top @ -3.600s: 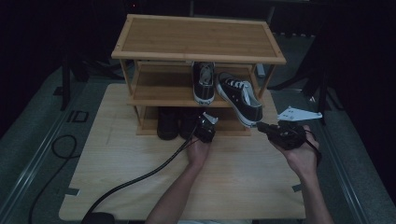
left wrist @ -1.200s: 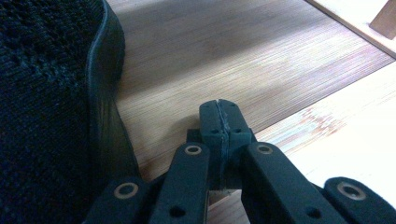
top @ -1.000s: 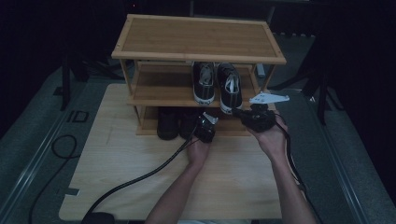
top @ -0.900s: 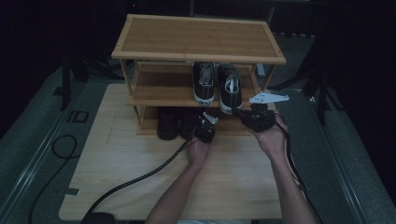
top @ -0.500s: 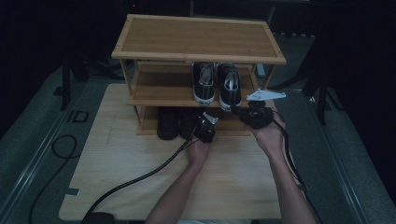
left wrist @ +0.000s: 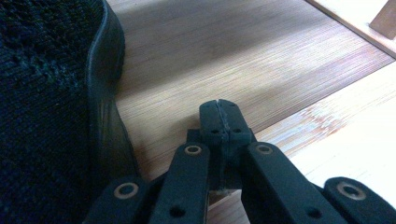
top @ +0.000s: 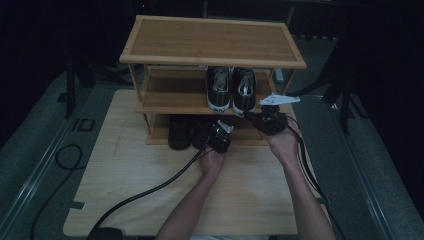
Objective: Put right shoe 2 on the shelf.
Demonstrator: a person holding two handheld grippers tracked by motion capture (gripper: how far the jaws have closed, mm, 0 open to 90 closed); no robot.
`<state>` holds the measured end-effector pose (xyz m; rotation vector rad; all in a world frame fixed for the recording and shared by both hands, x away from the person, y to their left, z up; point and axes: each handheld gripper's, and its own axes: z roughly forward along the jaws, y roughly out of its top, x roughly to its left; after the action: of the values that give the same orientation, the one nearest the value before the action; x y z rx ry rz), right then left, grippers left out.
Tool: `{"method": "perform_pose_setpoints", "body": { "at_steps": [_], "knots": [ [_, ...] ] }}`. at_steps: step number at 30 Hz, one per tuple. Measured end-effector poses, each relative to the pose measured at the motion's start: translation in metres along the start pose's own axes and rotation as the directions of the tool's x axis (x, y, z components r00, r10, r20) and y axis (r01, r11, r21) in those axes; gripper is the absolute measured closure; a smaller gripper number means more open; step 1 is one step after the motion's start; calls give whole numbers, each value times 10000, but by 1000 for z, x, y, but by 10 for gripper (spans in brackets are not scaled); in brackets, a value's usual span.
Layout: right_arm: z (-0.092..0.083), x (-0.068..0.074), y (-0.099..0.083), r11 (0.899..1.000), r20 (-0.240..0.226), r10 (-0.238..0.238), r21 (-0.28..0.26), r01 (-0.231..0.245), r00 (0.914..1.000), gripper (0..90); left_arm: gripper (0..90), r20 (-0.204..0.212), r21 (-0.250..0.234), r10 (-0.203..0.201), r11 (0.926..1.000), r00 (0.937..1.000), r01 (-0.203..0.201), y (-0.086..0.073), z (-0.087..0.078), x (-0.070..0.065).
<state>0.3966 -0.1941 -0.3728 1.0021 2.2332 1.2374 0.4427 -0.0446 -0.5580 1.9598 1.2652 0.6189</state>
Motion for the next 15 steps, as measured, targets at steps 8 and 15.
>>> {"method": "perform_pose_setpoints", "body": {
  "at_steps": [8,15],
  "knots": [
    [6,2,3,9999,-190,-116,31,117,9998,900,900,-5,-6,-19,10000,10000,19,0,0,0],
    [8,0,4,10000,-200,-70,9,70,9998,900,900,-32,-2,-11,10000,10000,11,0,0,0]
  ]
}}
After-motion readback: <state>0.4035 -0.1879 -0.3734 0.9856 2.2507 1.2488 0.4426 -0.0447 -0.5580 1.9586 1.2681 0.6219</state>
